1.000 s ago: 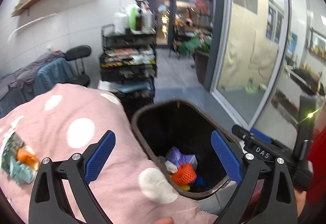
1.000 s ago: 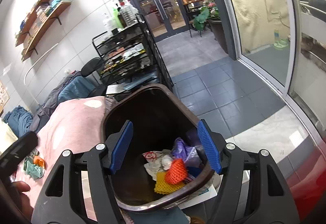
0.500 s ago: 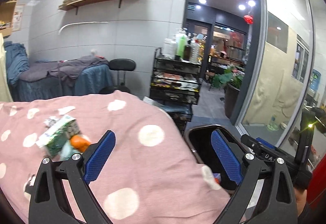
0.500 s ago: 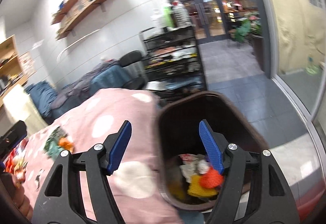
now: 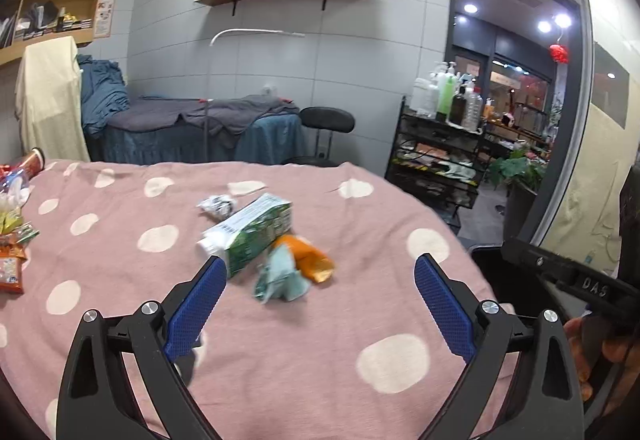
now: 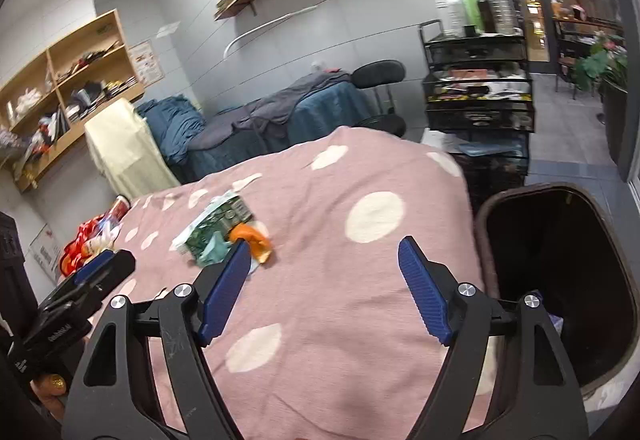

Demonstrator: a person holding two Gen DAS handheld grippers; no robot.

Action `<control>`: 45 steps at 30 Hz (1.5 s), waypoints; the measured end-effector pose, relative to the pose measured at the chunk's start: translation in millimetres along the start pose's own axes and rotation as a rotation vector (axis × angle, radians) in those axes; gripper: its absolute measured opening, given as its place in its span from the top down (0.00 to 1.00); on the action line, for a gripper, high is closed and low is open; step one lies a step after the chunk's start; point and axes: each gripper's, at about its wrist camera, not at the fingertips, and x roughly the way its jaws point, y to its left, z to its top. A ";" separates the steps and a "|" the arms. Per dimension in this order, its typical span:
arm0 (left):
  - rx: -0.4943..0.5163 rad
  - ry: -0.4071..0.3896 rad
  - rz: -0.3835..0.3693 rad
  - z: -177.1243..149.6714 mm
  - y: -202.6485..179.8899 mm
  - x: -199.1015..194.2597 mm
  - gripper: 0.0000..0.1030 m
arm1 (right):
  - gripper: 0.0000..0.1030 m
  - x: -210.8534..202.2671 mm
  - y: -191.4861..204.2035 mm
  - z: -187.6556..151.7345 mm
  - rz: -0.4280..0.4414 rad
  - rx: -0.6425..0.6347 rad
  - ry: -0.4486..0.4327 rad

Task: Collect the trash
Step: 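Move both open tools back over the carton and cloth on the table, then grasp the green-and-white milk carton with the left tool while the right tool grasps the teal cloth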

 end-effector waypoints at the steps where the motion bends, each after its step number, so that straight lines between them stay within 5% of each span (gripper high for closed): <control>1: -0.009 0.003 0.014 -1.8 7.0 -0.2 0.09 | 0.25 3.6 6.2 -0.8 0.009 -0.013 0.011; 15: -0.085 0.151 0.115 -20.6 90.5 15.8 0.05 | 0.24 65.0 97.0 -14.3 0.146 -0.242 0.203; 25: -0.089 0.176 0.037 1.7 115.8 52.6 0.07 | 0.24 119.6 117.5 -18.9 0.173 -0.277 0.341; 28: -0.066 0.231 0.016 11.8 118.5 79.2 0.16 | 0.25 138.6 125.1 -19.2 0.193 -0.289 0.391; 32: -0.045 0.291 -0.015 22.5 121.1 110.0 0.27 | 0.34 166.5 131.5 -17.5 0.204 -0.280 0.449; 37: 0.024 0.330 -0.024 28.7 111.8 132.3 0.28 | 0.46 207.1 135.4 -16.9 0.182 -0.270 0.504; 39: 0.037 0.345 -0.047 29.6 106.9 139.6 0.28 | 0.77 214.2 130.7 -17.7 0.213 -0.236 0.534; 40: 0.044 0.352 -0.059 31.0 104.9 142.6 0.28 | 0.83 214.1 127.8 -17.7 0.225 -0.221 0.537; 45: 0.103 0.389 -0.065 35.1 88.5 162.3 0.30 | 0.89 192.6 116.9 -14.5 0.268 -0.169 0.513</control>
